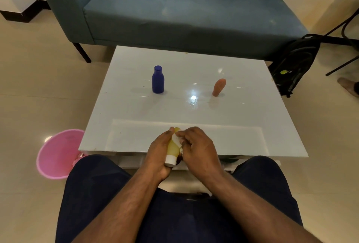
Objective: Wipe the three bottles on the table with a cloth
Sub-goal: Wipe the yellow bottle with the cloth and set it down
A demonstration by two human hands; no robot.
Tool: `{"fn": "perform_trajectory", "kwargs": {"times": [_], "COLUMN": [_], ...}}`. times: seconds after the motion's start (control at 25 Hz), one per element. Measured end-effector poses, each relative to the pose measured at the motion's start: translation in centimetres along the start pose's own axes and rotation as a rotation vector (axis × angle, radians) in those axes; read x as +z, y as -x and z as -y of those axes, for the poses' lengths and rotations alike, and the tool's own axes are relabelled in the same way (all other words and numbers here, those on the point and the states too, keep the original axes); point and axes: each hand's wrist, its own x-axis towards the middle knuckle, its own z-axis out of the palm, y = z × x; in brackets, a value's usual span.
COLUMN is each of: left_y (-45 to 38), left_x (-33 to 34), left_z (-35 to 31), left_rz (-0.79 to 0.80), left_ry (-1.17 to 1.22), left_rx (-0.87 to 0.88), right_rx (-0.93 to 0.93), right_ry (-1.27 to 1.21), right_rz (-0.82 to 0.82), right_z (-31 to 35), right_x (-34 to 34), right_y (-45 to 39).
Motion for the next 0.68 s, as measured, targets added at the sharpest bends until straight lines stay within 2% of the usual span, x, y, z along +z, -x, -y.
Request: {"fn": "perform_trajectory", "kwargs": {"times": [0.12, 0.28, 0.48, 0.68], "left_y": [0.3, -0.6, -0.6, -0.8], "left_x": [0.2, -0.6, -0.4, -0.8], "left_z": [-0.1, -0.7, -0.7, -0.4], "left_rz": [-0.008, -0.066, 0.032, -0.062], "left_ry": [0.045, 0.188, 0.198, 0.227], "left_rx": [-0.005, -0.087, -0.116, -0.062], "right_rx": [0.056, -0.066, -0.012, -0.072], "right_ry": [0.023, -0.012, -0.003, -0.007], "right_rz": [0.030, 0.155, 0.024, 0.107], "right_z": [0.0, 1.6, 0.5, 1.5], "right_x": [-0.3, 1.2, 0.6, 1.6], "right_y": [-1.1, 3.1, -0.2, 2.6]}}
